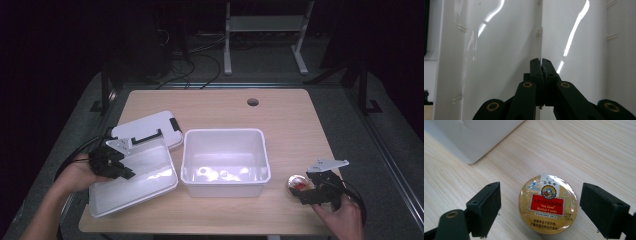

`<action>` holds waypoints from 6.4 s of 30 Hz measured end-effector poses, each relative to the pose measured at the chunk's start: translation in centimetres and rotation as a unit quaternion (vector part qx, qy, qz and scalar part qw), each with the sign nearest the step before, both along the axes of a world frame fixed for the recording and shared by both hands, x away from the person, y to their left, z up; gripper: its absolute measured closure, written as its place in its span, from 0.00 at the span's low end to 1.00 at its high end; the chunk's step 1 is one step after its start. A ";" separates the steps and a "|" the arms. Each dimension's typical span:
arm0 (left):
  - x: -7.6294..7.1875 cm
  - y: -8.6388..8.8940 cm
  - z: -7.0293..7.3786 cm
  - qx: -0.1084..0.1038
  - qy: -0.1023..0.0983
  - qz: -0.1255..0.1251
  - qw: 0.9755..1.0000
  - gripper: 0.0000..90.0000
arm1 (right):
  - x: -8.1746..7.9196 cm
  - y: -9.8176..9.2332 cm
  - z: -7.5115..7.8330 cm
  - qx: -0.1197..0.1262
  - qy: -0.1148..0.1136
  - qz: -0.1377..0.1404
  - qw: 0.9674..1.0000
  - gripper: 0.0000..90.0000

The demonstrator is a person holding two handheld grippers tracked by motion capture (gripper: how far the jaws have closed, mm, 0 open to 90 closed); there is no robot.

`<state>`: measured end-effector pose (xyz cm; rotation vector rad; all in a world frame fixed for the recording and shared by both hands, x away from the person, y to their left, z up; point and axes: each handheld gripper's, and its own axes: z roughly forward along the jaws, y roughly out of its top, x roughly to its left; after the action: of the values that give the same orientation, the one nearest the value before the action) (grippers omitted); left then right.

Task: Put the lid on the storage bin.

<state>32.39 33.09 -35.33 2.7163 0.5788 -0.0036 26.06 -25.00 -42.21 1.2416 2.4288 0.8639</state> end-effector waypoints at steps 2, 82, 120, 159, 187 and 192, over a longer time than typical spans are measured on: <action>-0.1 0.1 -0.5 0.003 0.002 0.002 1.000 0.99 | 0.0 0.0 0.0 -0.001 0.000 0.001 1.000 0.18; -3.1 -0.5 -4.0 -0.083 -0.057 0.041 0.994 0.50 | 0.6 -1.2 -0.4 -0.024 0.046 0.021 0.998 0.16; -4.8 0.9 -4.7 -0.105 -0.095 0.104 0.984 0.21 | 3.6 0.9 -0.6 -0.125 0.113 0.095 0.981 0.16; -5.0 1.4 -4.4 -0.110 -0.099 0.105 0.983 0.20 | 4.8 1.7 -2.0 -0.159 0.143 0.131 0.968 0.22; -5.2 2.4 -4.4 -0.123 -0.099 0.111 0.981 0.20 | 5.7 2.9 6.6 -0.155 0.085 0.217 0.960 0.22; -5.2 2.5 -4.5 -0.122 -0.098 0.111 0.981 0.20 | 6.0 3.6 9.0 -0.168 0.062 0.242 0.954 0.22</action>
<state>27.19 35.60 -39.82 2.3690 0.7645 0.2330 32.09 -21.36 -33.25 0.6034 2.8829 0.4507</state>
